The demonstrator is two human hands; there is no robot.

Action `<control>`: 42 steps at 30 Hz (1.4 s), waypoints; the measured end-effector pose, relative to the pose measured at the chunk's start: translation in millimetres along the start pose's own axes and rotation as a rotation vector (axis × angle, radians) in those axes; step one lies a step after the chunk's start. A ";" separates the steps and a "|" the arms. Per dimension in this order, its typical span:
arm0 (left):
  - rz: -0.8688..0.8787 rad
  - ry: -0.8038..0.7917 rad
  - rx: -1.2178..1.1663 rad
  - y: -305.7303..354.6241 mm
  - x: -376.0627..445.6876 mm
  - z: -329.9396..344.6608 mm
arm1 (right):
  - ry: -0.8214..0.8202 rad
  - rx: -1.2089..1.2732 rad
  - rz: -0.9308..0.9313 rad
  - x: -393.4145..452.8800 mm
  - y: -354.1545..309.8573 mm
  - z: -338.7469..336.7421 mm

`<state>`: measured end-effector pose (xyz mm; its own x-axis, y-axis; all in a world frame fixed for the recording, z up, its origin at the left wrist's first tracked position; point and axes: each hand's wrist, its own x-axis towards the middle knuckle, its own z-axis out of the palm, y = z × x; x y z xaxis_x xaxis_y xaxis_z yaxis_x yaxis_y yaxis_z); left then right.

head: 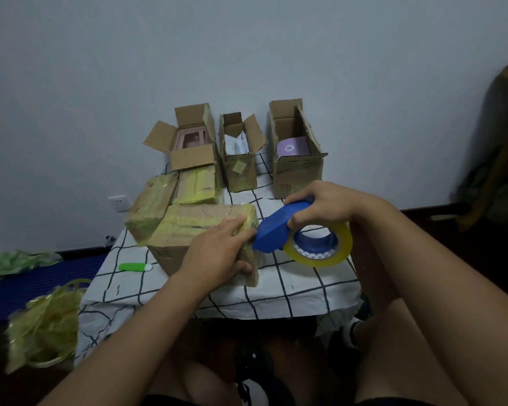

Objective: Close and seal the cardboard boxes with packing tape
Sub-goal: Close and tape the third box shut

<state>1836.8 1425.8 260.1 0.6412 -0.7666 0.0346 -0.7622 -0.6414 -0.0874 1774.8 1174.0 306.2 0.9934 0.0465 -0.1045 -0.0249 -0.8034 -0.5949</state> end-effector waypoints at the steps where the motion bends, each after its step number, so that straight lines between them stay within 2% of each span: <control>1: -0.002 -0.002 0.000 1.5 0.4 -0.5 | -0.006 0.004 0.004 0.5 -0.6 -1.3; 3: 0.000 -0.006 0.011 3.1 1.1 -2.0 | -0.024 -0.016 0.006 3.4 -2.0 -3.6; 7: 0.039 -0.020 0.095 1.3 3.6 -7.3 | -0.128 -0.311 0.049 14.7 -1.7 4.8; 9: 0.087 -0.013 0.128 1.5 5.7 -9.7 | -0.090 -0.272 0.082 12.9 6.0 8.6; 13: 0.232 -0.062 0.195 -0.2 11.5 -14.3 | 0.123 -0.084 0.145 -4.2 19.1 8.9; 19: 0.255 -0.118 0.297 6.9 18.6 -22.4 | 0.536 0.155 0.201 -6.6 24.7 49.0; 24: 0.282 -0.104 0.297 4.8 18.4 -18.6 | 0.684 0.251 0.232 12.1 25.5 87.5; 26: 0.263 -0.072 0.217 4.6 16.6 -12.7 | 0.724 0.274 0.242 16.4 26.2 99.0; 29: 0.139 -0.013 0.024 5.7 7.4 0.9 | 0.766 0.292 0.267 17.8 28.5 110.3; 34: 0.007 0.070 0.023 3.0 5.6 9.1 | 0.786 0.288 0.273 14.1 32.9 115.5; 42: -0.132 -0.019 -0.061 -10.1 3.6 8.0 | 0.822 0.323 0.266 9.9 32.3 117.0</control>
<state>1847.6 1429.7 253.1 0.7373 -0.6751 0.0226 -0.6748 -0.7377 -0.0229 1770.8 1218.0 192.7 0.7139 -0.6519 0.2559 -0.1715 -0.5170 -0.8387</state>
